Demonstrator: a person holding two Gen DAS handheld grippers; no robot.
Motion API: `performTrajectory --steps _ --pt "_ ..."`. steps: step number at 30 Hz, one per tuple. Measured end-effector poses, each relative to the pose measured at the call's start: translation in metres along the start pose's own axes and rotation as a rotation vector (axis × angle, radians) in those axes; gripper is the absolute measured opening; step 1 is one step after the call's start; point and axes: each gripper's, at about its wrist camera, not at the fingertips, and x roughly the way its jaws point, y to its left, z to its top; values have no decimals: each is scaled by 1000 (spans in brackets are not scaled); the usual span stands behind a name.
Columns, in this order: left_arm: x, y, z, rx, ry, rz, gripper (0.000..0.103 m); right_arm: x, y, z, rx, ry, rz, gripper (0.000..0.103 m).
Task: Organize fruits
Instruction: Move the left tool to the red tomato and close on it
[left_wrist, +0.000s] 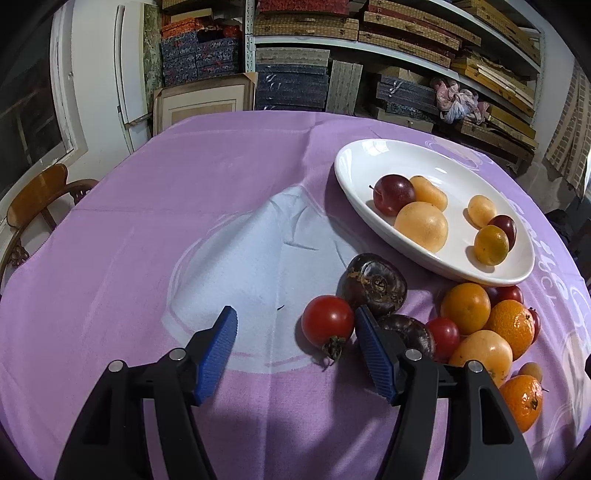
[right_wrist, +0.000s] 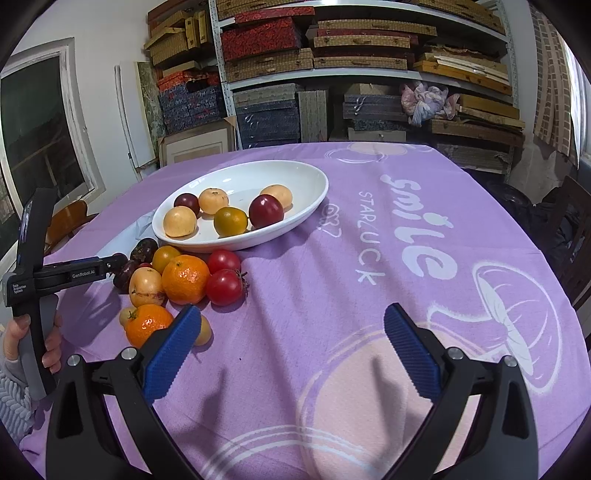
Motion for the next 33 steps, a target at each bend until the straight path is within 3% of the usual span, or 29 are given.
performTrajectory --steps 4,9,13,25,33 --pt "2 9 -6 -20 44 -6 67 0 0 0 2 -1 0 98" --pt "-3 18 -6 -36 15 -14 65 1 0 0 1 -1 1 98" --pt "-2 20 -5 -45 9 -59 56 1 0 0 1 0 1 98" --pt "-7 10 -1 -8 -44 -121 53 2 0 -1 -1 4 -3 98" --pt "6 18 5 -63 6 -118 46 3 0 -3 -5 7 -4 98"
